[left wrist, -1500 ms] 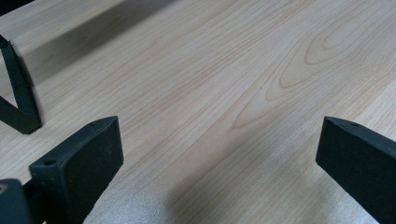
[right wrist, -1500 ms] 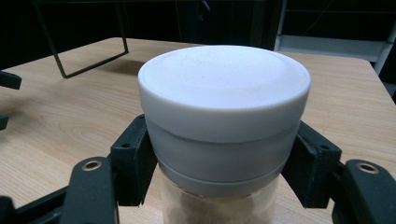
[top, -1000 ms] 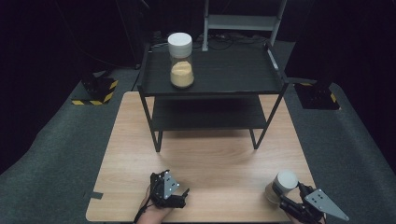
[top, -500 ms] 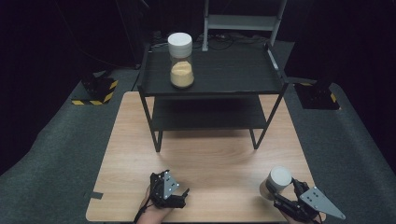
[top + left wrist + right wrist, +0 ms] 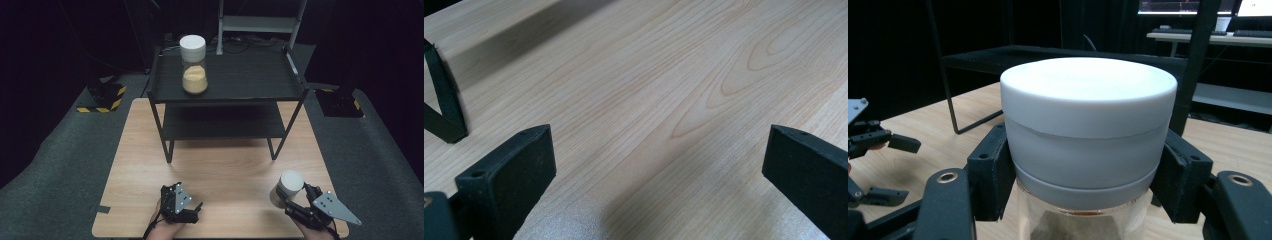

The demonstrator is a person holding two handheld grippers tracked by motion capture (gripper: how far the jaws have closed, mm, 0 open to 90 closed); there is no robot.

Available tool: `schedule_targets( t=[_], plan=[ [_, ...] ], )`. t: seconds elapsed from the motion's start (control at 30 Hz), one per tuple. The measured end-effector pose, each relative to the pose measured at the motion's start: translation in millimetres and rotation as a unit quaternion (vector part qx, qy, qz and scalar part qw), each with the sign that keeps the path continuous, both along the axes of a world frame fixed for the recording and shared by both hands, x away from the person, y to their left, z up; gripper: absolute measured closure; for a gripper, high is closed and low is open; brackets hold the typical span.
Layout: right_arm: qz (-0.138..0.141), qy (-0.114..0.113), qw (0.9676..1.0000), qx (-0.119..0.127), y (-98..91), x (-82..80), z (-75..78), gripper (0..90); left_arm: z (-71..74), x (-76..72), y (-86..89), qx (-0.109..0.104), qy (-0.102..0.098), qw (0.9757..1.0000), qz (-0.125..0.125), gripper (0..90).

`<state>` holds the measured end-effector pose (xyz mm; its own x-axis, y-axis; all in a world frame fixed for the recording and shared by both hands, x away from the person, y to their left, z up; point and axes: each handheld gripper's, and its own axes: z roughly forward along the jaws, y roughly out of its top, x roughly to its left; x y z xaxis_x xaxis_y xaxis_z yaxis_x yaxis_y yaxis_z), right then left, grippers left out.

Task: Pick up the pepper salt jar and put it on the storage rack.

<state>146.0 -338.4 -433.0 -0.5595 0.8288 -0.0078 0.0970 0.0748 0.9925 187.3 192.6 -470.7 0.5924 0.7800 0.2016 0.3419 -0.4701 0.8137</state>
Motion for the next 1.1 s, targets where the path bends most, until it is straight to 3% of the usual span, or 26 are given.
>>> schedule_targets(
  t=[0.47, 1.1],
  plan=[
    [0.013, -0.014, 0.9998, 0.011, 17.0, 15.3, 21.9, 34.4, 0.2, 1.1, 2.3, -0.003, 0.002, 1.0000, -0.003, 0.9],
    [0.024, -0.036, 0.9989, 0.018, 35.5, 37.8, 71.3, 34.3, 0.2, 1.8, 3.9, -0.005, 0.003, 0.9999, -0.010, 0.9]
  ],
)
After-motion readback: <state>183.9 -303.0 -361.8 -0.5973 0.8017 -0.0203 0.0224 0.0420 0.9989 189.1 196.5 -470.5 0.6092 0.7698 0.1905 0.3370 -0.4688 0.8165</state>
